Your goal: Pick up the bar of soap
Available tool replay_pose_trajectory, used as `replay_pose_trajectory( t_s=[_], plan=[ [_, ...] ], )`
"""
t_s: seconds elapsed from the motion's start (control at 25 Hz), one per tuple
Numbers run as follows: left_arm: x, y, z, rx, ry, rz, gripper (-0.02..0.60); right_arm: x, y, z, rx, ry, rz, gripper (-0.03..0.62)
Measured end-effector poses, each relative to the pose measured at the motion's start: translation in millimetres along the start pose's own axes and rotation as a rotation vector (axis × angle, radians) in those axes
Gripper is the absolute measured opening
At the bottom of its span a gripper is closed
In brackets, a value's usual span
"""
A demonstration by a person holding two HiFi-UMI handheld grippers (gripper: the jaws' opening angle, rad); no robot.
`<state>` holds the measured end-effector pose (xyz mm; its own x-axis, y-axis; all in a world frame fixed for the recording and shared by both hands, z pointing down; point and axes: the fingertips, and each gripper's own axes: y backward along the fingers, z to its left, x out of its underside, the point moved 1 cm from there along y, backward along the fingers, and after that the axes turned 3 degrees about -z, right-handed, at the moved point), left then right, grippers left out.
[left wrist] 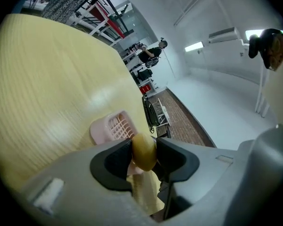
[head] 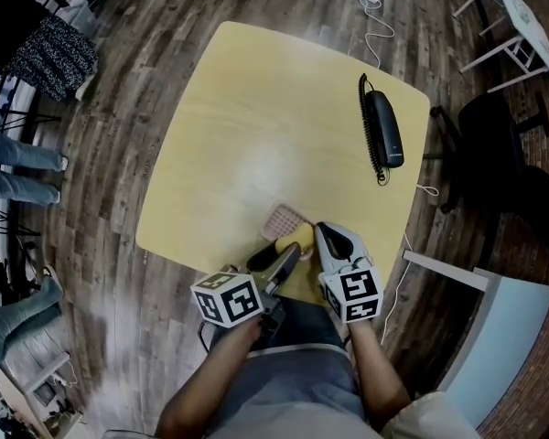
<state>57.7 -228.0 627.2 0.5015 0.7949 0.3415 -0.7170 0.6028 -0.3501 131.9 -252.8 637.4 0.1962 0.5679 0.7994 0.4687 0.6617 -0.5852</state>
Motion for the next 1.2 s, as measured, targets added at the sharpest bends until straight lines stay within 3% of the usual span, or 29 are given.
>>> replay_pose_trajectory(
  t_s=[0.16, 0.4, 0.6, 0.96, 1.2],
  plan=[
    [0, -10, -3, -0.026, -0.041, 0.003, 0.169, 2, 1, -4, -0.007, -0.019, -0.011, -0.002],
    [5, -20, -9, -0.075, -0.173, 0.111, 0.167, 0, 1, -9, -0.007, -0.056, -0.027, -0.002],
    [2, -20, -8, -0.047, -0.176, 0.083, 0.16, 0, -1, -10, -0.018, -0.062, -0.035, 0.0],
    [-11, -11, -16, 0.032, -0.087, -0.016, 0.158, -17, 4, -9, -0.021, -0.084, -0.082, 0.0],
    [-28, -4, -32, 0.068, -0.126, -0.052, 0.158, -47, 15, -2, -0.04, -0.054, -0.132, 0.0]
  ],
)
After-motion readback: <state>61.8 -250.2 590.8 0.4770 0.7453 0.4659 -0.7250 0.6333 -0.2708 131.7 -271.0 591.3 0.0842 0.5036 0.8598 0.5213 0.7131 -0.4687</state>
